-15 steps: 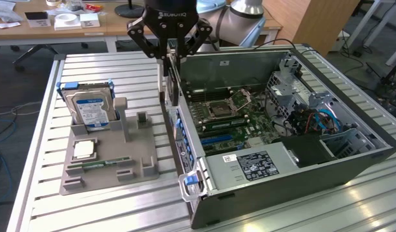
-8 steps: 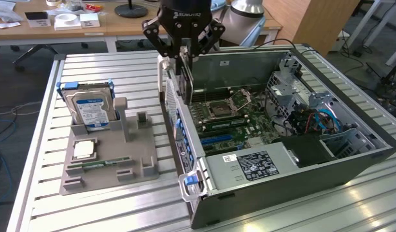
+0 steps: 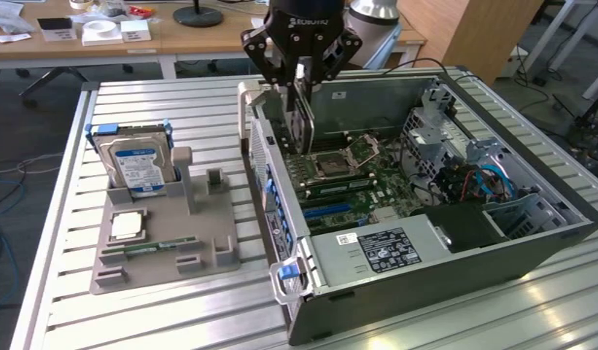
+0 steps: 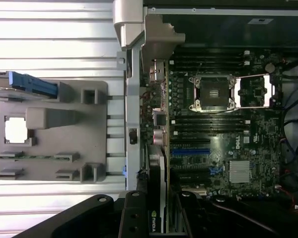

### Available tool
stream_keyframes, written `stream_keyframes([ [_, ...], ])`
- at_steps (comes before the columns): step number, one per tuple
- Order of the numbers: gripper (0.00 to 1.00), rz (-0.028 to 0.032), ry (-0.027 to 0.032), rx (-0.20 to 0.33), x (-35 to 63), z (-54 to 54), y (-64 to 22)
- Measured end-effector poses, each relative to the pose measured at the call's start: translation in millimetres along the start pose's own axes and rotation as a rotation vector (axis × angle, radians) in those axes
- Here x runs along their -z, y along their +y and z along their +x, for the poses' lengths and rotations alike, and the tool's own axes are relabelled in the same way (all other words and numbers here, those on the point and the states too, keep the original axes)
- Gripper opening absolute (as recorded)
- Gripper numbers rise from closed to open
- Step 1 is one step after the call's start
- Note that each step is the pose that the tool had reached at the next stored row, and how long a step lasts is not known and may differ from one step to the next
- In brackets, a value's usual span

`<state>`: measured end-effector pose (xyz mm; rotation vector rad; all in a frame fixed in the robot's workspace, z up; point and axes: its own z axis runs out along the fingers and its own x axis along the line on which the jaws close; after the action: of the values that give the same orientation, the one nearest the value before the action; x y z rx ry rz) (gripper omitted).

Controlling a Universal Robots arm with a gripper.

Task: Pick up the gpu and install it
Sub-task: 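Pick up the gpu and move the gpu toward the slot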

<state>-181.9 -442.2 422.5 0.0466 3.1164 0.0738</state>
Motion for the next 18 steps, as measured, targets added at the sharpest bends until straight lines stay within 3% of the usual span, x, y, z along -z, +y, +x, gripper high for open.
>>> stream_keyframes([
  [18,0.27,-0.0010,0.0000,0.000,-1.5,-56.2,1.7],
])
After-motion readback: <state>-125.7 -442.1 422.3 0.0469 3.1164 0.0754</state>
